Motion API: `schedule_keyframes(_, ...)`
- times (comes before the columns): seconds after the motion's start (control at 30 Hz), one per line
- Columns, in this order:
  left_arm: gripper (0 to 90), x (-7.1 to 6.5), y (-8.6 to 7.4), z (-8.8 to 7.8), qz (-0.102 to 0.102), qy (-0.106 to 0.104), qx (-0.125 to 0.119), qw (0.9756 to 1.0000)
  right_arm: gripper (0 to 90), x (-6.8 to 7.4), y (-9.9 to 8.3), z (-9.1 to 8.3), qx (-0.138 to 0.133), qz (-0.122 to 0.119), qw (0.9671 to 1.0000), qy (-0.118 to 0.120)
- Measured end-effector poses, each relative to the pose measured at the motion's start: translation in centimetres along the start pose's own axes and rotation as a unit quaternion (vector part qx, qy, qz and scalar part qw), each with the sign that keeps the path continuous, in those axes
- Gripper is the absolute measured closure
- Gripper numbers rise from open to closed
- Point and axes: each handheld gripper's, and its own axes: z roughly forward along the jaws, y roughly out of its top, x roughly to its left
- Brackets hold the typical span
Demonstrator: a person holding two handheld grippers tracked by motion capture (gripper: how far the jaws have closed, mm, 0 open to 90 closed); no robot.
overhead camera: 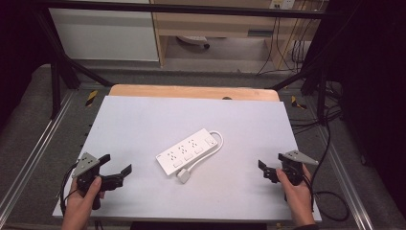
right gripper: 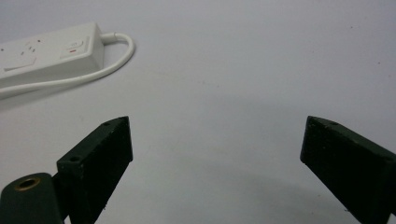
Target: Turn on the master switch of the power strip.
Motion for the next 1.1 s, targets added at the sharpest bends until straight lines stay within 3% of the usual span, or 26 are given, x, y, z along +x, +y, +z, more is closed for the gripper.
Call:
schedule_keyframes(0.27,6.0,0.0,0.0,0.1,0.007,0.000,0.004,1.0000,8.6,0.6,0.1,0.4,0.004,-0.015,0.9998,0.009)
schedule_keyframes(0.4,6.0,-0.1,0.0,0.1,0.009,-0.003,0.003,1.0000,7.0,1.2,0.4,0.2,-0.010,-0.030,0.9994,0.012)
schedule_keyframes(0.8,5.8,-0.4,0.0,0.2,0.020,-0.009,0.007,0.9997,5.0,2.4,1.4,-0.4,-0.035,-0.017,0.9981,0.047)
schedule_keyframes(1.1,5.8,-0.4,-0.1,0.2,0.019,-0.012,0.009,0.9997,4.7,3.2,4.2,0.5,-0.048,-0.023,0.9970,0.056)
